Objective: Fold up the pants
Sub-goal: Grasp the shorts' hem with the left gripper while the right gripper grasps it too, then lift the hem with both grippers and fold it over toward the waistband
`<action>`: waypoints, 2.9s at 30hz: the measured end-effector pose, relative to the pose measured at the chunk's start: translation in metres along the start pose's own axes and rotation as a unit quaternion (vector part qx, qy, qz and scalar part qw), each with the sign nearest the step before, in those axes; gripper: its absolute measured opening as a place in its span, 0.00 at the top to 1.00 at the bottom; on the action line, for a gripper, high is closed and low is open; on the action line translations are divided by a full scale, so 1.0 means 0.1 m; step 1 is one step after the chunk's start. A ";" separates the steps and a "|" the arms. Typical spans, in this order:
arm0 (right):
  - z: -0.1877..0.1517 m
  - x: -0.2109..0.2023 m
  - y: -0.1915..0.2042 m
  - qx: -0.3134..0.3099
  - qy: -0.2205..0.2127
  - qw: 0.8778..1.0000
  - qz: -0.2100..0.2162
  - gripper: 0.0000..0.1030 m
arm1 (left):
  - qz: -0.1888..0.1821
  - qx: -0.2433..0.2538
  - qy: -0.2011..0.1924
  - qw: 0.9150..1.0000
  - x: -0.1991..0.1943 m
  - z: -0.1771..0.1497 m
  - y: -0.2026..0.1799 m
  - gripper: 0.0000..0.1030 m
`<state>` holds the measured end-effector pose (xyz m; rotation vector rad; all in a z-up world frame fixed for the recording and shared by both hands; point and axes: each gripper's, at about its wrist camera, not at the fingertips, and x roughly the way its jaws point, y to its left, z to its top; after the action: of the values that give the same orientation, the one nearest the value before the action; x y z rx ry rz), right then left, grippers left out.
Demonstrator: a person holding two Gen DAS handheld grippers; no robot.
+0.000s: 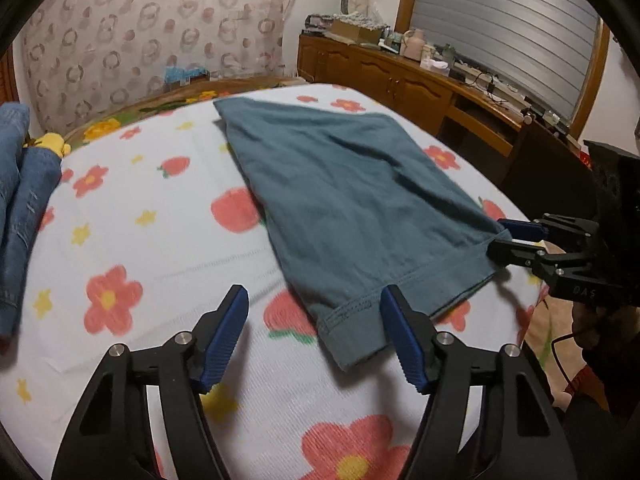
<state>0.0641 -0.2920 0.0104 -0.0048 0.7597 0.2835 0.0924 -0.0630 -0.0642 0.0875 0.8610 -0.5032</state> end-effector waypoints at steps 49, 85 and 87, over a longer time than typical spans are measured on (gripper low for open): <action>-0.14 -0.19 -0.01 -0.007 -0.014 0.999 0.050 0.89 | -0.036 0.022 -0.032 0.999 -0.44 -0.21 -0.32 0.83; -0.10 -0.67 0.04 -0.031 -0.089 0.994 0.056 0.89 | -0.015 0.042 -0.091 0.995 -0.94 0.11 -0.42 0.84; -0.06 -0.57 0.03 -0.029 -0.084 0.994 0.056 0.89 | -0.013 0.040 -0.086 0.995 -0.84 0.13 -0.36 0.84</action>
<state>0.0197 -0.3039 0.0454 0.0065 0.5848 0.4069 0.0399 -0.0656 0.0114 0.1049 0.6750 -0.5606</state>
